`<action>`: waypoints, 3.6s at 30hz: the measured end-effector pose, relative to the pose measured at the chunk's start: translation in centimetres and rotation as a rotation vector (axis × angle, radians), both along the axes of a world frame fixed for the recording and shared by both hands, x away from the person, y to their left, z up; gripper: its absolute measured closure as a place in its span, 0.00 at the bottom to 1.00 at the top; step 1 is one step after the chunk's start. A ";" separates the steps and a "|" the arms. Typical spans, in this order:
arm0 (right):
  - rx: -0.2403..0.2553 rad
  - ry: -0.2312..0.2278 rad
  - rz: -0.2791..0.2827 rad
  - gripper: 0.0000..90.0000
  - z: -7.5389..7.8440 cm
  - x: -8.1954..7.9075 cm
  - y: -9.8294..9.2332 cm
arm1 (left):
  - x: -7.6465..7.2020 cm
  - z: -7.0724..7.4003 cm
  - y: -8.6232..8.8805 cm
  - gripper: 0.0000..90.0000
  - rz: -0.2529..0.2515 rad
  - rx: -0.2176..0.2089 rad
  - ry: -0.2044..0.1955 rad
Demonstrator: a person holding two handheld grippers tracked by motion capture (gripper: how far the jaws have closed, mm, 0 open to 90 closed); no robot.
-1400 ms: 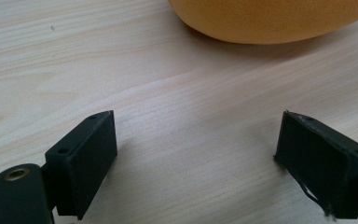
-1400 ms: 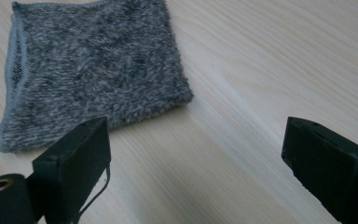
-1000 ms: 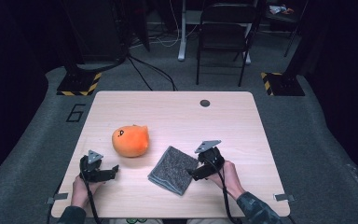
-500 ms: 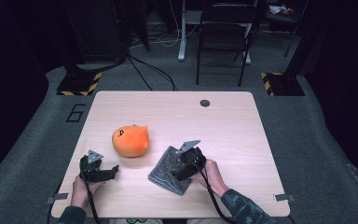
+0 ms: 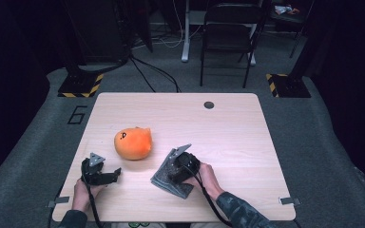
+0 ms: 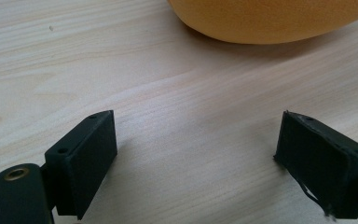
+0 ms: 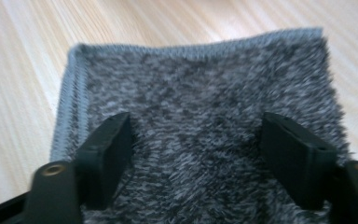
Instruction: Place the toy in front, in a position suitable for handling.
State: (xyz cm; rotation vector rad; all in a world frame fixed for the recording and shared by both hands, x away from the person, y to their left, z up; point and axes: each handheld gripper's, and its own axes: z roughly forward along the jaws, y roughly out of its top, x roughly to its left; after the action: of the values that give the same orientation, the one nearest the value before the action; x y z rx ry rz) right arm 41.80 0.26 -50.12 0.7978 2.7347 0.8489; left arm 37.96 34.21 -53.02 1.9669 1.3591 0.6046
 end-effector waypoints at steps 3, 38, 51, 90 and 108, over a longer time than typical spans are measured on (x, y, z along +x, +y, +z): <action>0.001 -0.008 0.005 0.44 -0.3 -0.1 0.0 | 0.0 0.0 0.0 0.13 0.000 0.001 -0.001; 0.137 -0.172 -0.174 0.84 7.2 0.1 -8.6 | 0.0 0.0 0.0 0.13 -0.001 0.000 0.000; 0.123 -0.205 -0.384 0.84 8.3 0.6 -16.5 | 0.0 -0.1 0.0 0.13 0.003 -0.002 -0.008; -0.013 -0.052 -0.813 0.61 0.9 5.0 -26.7 | 0.0 -0.1 0.0 0.13 0.003 -0.003 -0.010; 0.105 -0.078 -0.572 0.15 5.1 2.7 -22.4 | 0.2 0.1 0.5 0.13 -0.003 0.012 0.001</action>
State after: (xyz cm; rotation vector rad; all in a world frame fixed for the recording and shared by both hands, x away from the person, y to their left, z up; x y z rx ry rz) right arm 44.51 -22.16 -45.03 1.4333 2.2125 0.8646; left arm 38.15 34.76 -52.89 1.9779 1.3563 0.6118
